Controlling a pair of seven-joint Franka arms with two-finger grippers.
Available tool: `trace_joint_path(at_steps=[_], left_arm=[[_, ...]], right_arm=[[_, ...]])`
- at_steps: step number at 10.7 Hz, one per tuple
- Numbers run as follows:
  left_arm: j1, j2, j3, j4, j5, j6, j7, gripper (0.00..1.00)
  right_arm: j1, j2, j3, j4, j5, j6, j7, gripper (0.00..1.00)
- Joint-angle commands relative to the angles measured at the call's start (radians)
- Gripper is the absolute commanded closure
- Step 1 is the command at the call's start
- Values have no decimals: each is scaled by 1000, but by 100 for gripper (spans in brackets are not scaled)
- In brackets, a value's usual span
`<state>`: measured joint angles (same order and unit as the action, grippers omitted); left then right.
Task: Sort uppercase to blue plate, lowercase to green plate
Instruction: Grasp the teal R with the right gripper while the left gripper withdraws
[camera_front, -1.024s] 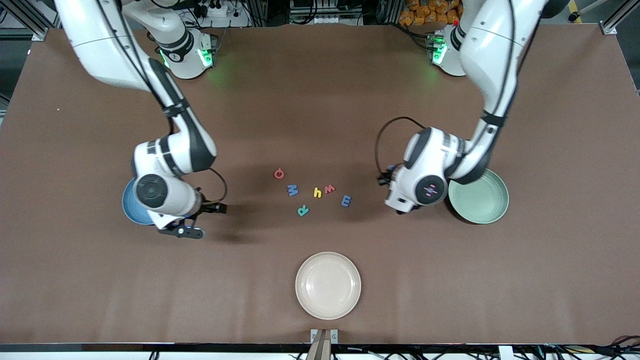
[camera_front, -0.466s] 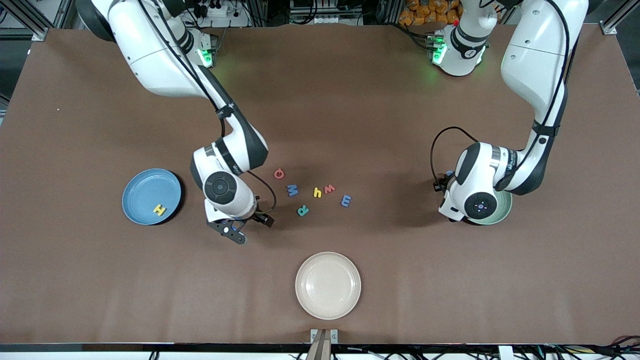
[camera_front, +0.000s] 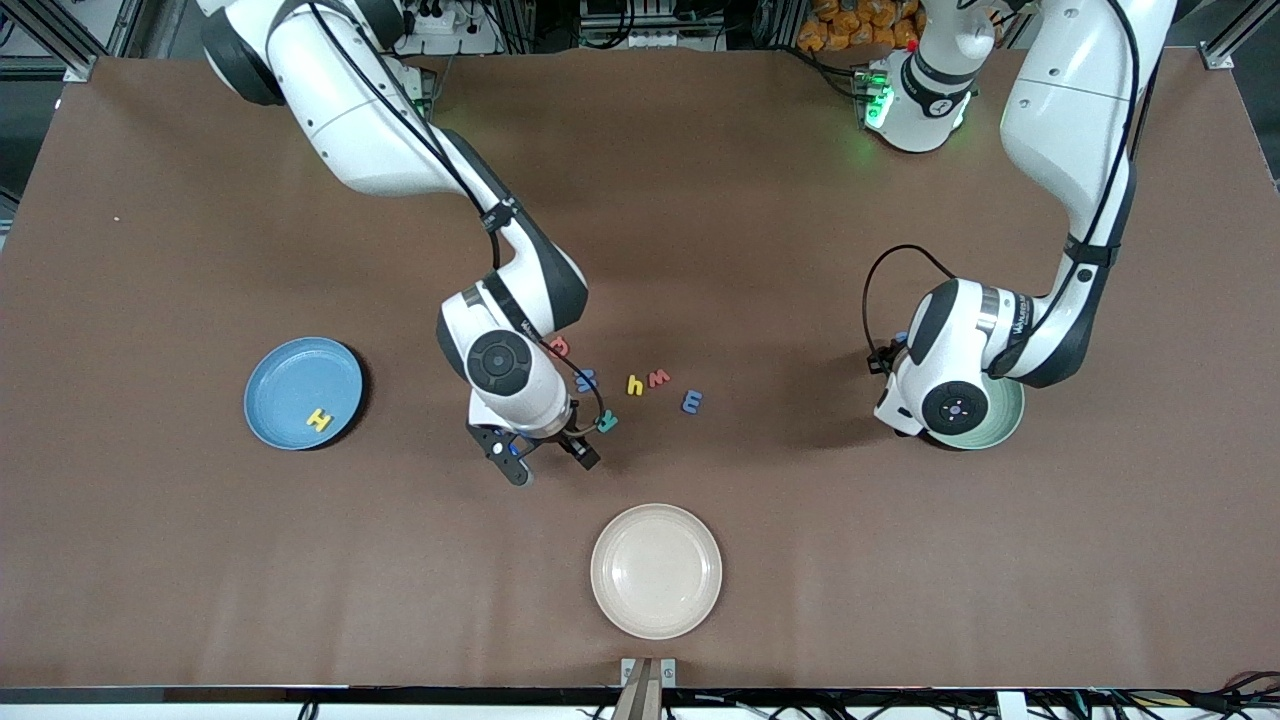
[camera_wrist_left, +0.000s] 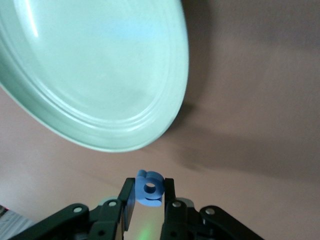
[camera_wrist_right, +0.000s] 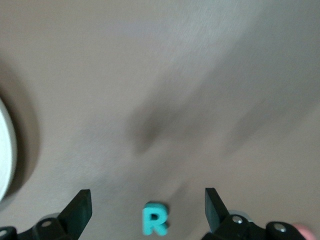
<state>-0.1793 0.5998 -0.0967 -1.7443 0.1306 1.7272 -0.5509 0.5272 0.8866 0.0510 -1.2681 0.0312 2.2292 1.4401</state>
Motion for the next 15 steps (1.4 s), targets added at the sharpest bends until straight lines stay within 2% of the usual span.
trace_joint_path(at_steps=[1,5,6,7,8,12,15], left_arm=[[29,-51,3,-20,64,-20,75,77],[66,-52,3,-21,86,141,144,77],[61,-49,3,-21,84,147,144,73],[58,-48,3,-21,86,158,144,20],[55,-51,3,-23,87,160,144,5],[40,-70,-3,-23,51,158,105,0],[-23,-69,-6,2,-165,160,-93,1]], right_arm=[[29,72,0,58,15,55,124,0],[59,83,0,50,26,30,155,0],[65,84,0,49,23,9,166,0],[65,84,0,47,21,7,174,0],[65,84,-2,46,19,7,181,0],[76,92,-2,46,15,15,203,0],[82,106,-5,46,6,21,223,0]])
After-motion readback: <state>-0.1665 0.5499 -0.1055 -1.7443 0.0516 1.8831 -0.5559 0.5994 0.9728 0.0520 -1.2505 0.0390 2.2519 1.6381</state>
